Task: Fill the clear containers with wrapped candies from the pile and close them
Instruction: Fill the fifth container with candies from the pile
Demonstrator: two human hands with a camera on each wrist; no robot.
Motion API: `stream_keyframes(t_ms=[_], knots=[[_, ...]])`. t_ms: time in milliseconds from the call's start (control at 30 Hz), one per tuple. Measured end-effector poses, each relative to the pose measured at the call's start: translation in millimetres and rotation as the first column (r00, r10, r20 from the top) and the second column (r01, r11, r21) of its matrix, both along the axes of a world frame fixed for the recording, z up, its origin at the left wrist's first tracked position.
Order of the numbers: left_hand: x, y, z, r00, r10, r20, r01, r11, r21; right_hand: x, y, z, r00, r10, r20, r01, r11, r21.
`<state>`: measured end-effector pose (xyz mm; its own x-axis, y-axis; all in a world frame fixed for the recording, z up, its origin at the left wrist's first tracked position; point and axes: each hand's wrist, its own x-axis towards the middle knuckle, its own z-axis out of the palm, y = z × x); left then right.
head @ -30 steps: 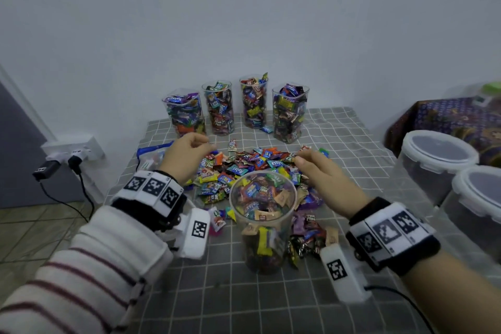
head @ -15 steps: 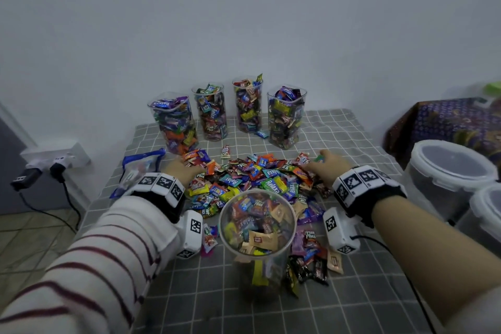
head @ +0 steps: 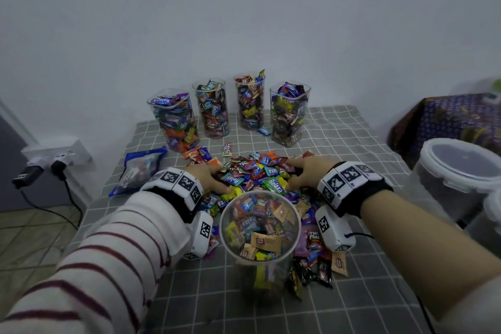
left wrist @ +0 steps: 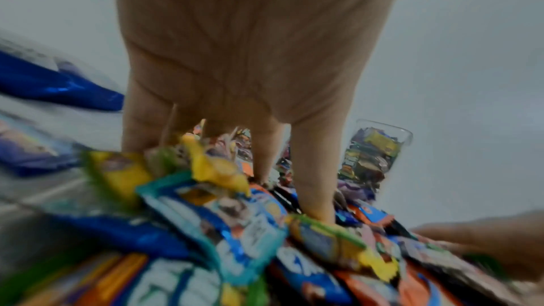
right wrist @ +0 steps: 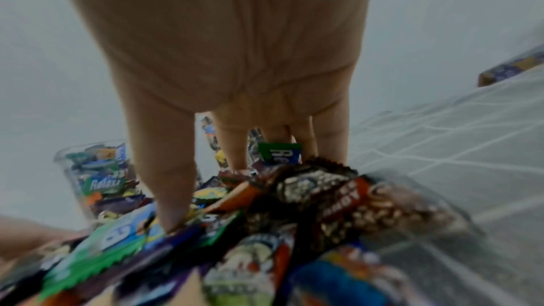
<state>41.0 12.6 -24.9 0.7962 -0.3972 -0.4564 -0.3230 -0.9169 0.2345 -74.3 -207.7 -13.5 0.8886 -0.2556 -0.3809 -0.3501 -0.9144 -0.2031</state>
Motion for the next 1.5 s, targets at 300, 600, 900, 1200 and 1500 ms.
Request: stream_keyframes(t_ms=[300, 600, 900, 1200, 1500], knots=[[-12.1, -2.8, 4.5, 0.975, -0.076, 0.209, 0.074, 0.997, 0.019, -4.4, 7.6, 2.0, 0.994, 0.067, 0.092, -0.059, 0.994, -0.092], [-22.6, 7.3, 18.9, 0.964, 0.117, 0.241, -0.056, 0.968, -0.244, -15.2, 7.7, 0.2, 0.988, 0.012, 0.155, -0.01, 1.0, -0.014], [-40.6, 11.5, 39.0, 0.965, 0.177, 0.193, -0.067, 0.878, -0.473, -19.1, 21.1, -9.5, 0.987, 0.152, -0.045, -0.157, 0.976, -0.151], [-57.8, 15.8, 51.9, 0.965, 0.201, 0.168, -0.056, 0.784, -0.619, -38.5, 20.7, -2.3, 0.981, 0.068, 0.179, -0.049, 0.993, -0.109], [-88.3, 28.2, 64.7, 0.973, 0.214, 0.091, -0.062, 0.616, -0.785, -59.5, 25.0, 27.2, 0.91, -0.072, 0.409, -0.006, 0.983, 0.186]])
